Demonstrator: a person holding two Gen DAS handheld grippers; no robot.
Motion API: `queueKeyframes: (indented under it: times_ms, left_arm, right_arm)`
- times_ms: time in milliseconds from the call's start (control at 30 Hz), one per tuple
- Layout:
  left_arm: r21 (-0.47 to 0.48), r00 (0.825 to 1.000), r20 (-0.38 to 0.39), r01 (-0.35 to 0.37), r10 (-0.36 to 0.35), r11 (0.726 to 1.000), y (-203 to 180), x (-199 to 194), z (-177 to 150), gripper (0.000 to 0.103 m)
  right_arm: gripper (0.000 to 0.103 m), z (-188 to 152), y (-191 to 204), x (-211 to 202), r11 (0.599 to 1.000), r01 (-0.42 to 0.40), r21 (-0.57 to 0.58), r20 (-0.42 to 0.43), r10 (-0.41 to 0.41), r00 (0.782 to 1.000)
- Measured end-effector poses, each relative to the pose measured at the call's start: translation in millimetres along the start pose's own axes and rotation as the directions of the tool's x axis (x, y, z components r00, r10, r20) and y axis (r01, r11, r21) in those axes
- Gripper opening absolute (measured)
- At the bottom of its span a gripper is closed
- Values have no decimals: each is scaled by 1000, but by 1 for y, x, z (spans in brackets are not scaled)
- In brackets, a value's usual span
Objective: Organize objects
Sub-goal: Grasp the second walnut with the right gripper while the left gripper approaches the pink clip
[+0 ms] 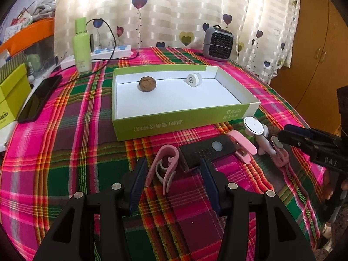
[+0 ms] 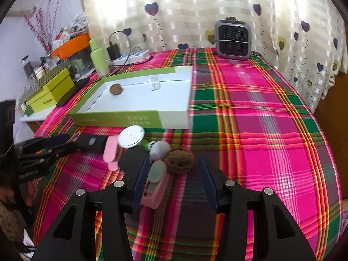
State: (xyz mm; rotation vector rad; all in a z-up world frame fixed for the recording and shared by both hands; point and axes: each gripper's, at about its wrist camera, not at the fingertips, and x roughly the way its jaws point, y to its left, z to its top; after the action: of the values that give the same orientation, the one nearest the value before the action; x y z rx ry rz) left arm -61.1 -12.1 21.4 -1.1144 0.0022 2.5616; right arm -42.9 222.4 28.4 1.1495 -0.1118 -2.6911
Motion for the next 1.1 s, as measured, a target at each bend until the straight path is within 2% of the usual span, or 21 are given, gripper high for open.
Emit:
queueKeyframes:
  times_ms: [233,433,767,1000,1100]
  left_arm:
    - [18,1000,-18,13,-13,1000,-7,0,-4,49]
    - [5,1000,-23,4,-4,1000,-5,1,-4,49]
    - [-42,998,-58,-32,29,999,6,9,-3,49]
    - [-36,997,-61,-44,41,998,8,12,0,49]
    - [-36,997,-62,-57,55,998,9,13,1,49]
  right_arm:
    - [48,2,-12,7,998,42,49,-28,-41,999]
    - [48,8,-6,13,999,53,1,-31,-53,998]
    - [48,9,-9,27,998,59,-7,-79,-59,995]
    - [48,9,-8,29,999,48,-23,-88,-50,995]
    - [38,10,-6,30,998,50,-39,-89,-54,995]
